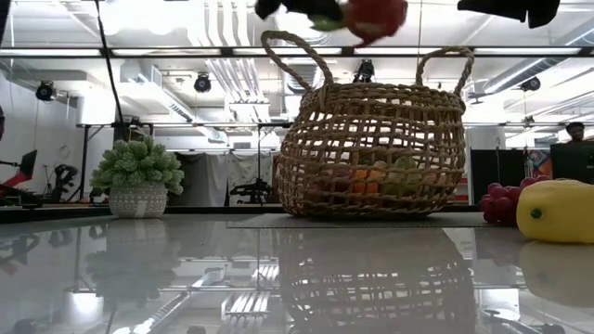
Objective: Build produce basket
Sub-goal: Put the dragonfruit into the brown basket, then put the lemon into the brown basket
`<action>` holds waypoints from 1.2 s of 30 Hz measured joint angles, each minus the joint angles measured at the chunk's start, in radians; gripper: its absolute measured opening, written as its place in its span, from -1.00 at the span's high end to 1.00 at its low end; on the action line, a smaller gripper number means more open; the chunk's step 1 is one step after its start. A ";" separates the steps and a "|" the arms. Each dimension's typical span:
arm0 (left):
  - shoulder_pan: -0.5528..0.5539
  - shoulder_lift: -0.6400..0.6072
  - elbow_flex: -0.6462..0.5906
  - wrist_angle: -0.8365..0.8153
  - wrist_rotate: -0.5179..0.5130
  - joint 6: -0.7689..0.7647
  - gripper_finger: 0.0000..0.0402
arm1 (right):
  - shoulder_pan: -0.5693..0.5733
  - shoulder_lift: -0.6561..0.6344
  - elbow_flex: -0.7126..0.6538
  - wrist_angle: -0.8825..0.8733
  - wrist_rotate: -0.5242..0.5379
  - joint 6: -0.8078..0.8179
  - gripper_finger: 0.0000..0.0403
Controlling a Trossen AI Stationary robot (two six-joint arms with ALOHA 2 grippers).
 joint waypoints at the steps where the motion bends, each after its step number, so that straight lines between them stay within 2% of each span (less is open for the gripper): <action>1: 0.009 0.013 0.000 0.012 0.000 -0.014 1.00 | 0.000 0.000 0.000 -0.002 0.000 0.004 -0.83; 9: 0.030 0.103 -0.009 0.023 0.002 -0.073 0.84 | 0.000 0.000 0.000 -0.010 0.000 0.016 -0.83; 16: 0.034 0.112 -0.011 0.024 0.002 -0.089 0.60 | 0.000 0.000 0.000 -0.010 -0.001 0.025 -0.83; 21: 0.014 0.082 -0.013 0.013 0.002 -0.040 0.44 | 0.000 0.000 0.000 -0.010 -0.001 0.030 -0.83; 25: -0.054 0.020 -0.031 0.008 0.003 0.030 0.37 | 0.000 0.000 0.000 -0.034 -0.002 0.030 -0.83; 30: -0.198 -0.062 -0.108 0.018 0.000 0.096 0.36 | 0.011 0.000 -0.001 -0.064 -0.019 0.022 -0.83; 34: -0.318 -0.121 -0.232 0.124 -0.001 0.172 0.36 | 0.038 0.000 0.023 -0.064 -0.135 0.025 -0.83; 36: -0.361 -0.144 -0.307 0.236 -0.001 0.218 0.36 | 0.052 0.000 0.047 -0.073 -0.222 0.058 -0.83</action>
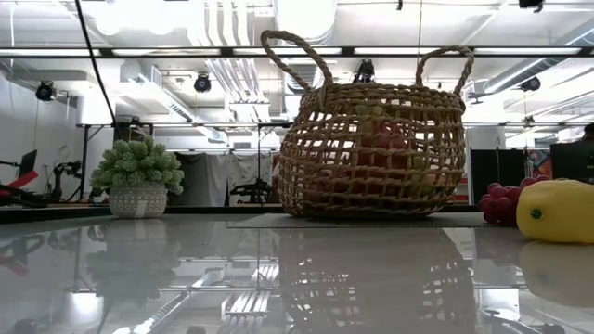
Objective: Build produce basket
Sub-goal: Put the lemon into the brown basket
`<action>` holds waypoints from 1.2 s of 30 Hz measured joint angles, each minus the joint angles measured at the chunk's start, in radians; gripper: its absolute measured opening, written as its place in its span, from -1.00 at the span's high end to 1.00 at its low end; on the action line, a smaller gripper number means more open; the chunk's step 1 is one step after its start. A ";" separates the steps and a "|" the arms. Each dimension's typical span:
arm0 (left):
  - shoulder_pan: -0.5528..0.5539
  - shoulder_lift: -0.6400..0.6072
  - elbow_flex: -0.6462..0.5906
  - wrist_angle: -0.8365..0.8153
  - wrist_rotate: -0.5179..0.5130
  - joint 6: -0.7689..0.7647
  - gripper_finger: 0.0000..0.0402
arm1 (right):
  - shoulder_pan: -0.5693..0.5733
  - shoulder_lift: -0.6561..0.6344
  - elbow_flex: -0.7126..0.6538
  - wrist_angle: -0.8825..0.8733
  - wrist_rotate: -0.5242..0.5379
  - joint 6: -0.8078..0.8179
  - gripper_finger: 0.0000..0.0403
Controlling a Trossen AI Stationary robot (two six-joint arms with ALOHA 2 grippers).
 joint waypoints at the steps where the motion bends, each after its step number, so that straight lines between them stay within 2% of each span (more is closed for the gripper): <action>1: -0.017 -0.010 -0.039 0.063 0.000 0.031 0.36 | 0.004 0.000 0.017 -0.027 -0.047 0.033 -0.83; 3: -0.041 -0.034 -0.111 0.169 -0.001 0.101 0.36 | 0.007 0.000 0.060 -0.120 -0.142 0.137 -0.83; 7: -0.053 -0.086 -0.219 0.296 -0.002 0.198 0.36 | 0.006 0.028 0.184 -0.446 -0.279 0.446 -0.83; 10: -0.049 -0.119 -0.280 0.364 -0.003 0.237 0.36 | 0.006 0.091 0.296 -0.722 -0.322 0.694 -0.83; 16: -0.040 -0.164 -0.351 0.466 -0.003 0.316 0.36 | -0.027 0.228 0.543 -1.533 -0.345 1.411 -0.83; 18: -0.039 -0.169 -0.359 0.482 -0.003 0.335 0.36 | -0.054 0.292 0.597 -1.791 -0.414 1.617 -0.83; 20: -0.036 -0.170 -0.360 0.494 -0.003 0.355 0.36 | -0.077 0.355 0.636 -1.973 -0.513 1.738 -0.83; 23: -0.035 -0.171 -0.360 0.494 -0.003 0.381 0.36 | -0.099 0.432 0.664 -2.061 -0.649 1.716 -0.83; 25: -0.033 -0.171 -0.360 0.492 -0.003 0.384 0.36 | -0.101 0.476 0.670 -2.013 -0.712 1.547 -0.83; 27: -0.030 -0.171 -0.360 0.493 -0.003 0.385 0.36 | -0.093 0.519 0.673 -1.899 -0.758 1.305 -0.83; 30: -0.025 -0.171 -0.360 0.493 -0.003 0.412 0.36 | -0.072 0.586 0.673 -1.757 -0.757 1.050 -0.83; 33: -0.023 -0.171 -0.360 0.493 -0.003 0.427 0.36 | -0.080 0.649 0.672 -1.721 -0.702 0.958 -0.83; 36: -0.023 -0.171 -0.360 0.493 -0.003 0.433 0.36 | -0.088 0.707 0.671 -1.704 -0.696 0.913 -0.83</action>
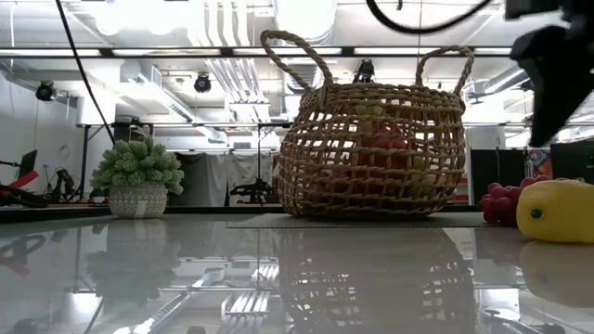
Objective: Build produce basket
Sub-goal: Put the lemon into the brown basket
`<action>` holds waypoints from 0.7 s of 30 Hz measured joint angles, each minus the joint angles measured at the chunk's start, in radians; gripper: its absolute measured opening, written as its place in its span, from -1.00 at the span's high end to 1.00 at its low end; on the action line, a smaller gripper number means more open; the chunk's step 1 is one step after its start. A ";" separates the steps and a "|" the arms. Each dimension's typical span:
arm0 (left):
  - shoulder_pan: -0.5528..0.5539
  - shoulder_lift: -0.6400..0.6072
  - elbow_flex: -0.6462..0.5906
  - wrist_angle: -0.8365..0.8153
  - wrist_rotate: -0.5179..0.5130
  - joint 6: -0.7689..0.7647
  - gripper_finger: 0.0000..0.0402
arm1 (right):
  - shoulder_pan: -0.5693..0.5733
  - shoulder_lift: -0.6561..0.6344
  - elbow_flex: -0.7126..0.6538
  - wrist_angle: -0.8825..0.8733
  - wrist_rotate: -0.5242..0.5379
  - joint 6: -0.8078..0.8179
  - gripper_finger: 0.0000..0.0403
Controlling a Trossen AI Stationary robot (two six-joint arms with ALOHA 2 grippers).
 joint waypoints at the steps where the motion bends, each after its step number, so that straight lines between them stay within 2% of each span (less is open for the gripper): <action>1: 0.000 0.000 0.000 0.001 0.000 0.005 0.36 | -0.003 0.016 0.000 0.011 0.000 -0.014 -0.83; 6: 0.000 0.000 0.000 0.013 0.000 0.031 0.36 | -0.022 0.082 -0.002 0.092 0.001 -0.106 -0.81; 9: 0.000 0.000 0.001 0.012 0.000 0.032 0.36 | -0.026 0.096 -0.002 0.122 -0.005 -0.128 -0.71; 13: 0.000 0.000 0.001 0.013 0.000 0.048 0.36 | -0.033 0.093 -0.015 0.160 -0.010 -0.133 -0.44; 21: 0.000 0.000 0.000 0.014 0.000 0.053 0.36 | -0.032 0.091 -0.016 0.187 -0.013 -0.137 0.23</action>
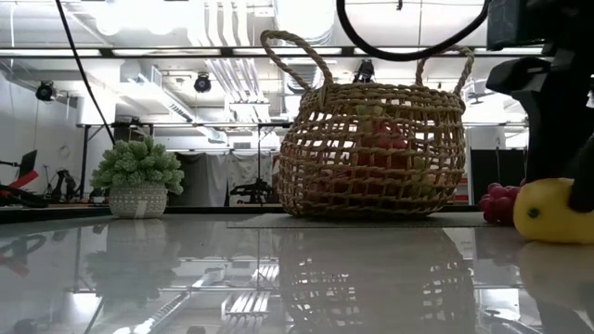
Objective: Build produce basket
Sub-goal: Put the lemon into the brown basket
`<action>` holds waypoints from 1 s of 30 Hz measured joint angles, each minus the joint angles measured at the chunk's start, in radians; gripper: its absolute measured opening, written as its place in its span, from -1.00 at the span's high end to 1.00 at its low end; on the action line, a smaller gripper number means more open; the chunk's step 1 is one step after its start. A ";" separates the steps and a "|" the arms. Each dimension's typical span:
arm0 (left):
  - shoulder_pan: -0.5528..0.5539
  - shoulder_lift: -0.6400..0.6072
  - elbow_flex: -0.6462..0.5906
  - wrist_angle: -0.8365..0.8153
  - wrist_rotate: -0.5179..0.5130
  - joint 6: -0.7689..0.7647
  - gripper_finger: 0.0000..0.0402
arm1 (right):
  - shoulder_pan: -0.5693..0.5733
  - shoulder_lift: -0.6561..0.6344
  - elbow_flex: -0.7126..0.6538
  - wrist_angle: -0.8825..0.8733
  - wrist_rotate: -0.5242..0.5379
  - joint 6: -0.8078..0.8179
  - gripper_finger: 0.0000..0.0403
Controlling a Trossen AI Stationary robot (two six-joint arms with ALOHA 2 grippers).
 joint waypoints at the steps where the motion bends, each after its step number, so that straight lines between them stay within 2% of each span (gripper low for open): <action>1: 0.001 0.000 0.000 0.000 0.000 0.000 0.36 | 0.000 0.000 0.000 0.000 0.000 0.000 0.30; 5: 0.004 0.000 0.000 0.000 0.000 0.000 0.36 | 0.000 -0.004 0.000 0.000 -0.012 -0.001 0.45; 8: 0.004 0.000 0.000 -0.001 -0.007 -0.007 0.36 | 0.001 -0.012 0.011 -0.006 -0.017 0.001 0.45; 11: -0.038 -0.014 -0.002 -0.044 -0.055 -0.089 0.36 | 0.001 -0.040 0.045 -0.004 -0.004 -0.004 0.41; 14: -0.101 -0.036 -0.031 -0.070 -0.040 -0.178 0.36 | 0.002 -0.078 0.077 0.006 0.087 -0.072 0.40; 17: -0.143 -0.041 -0.087 -0.048 -0.018 -0.199 0.36 | 0.001 -0.126 0.088 0.053 0.209 -0.207 0.39; 23: -0.182 -0.050 -0.131 0.090 -0.014 -0.289 0.36 | -0.011 -0.243 0.074 0.324 0.427 -0.535 0.40; 27: -0.184 -0.045 -0.132 0.086 -0.011 -0.323 0.36 | -0.029 -0.301 0.064 0.452 0.524 -0.629 0.41; 30: -0.184 -0.036 -0.132 0.087 -0.013 -0.323 0.36 | -0.048 -0.321 0.039 0.460 0.538 -0.652 0.40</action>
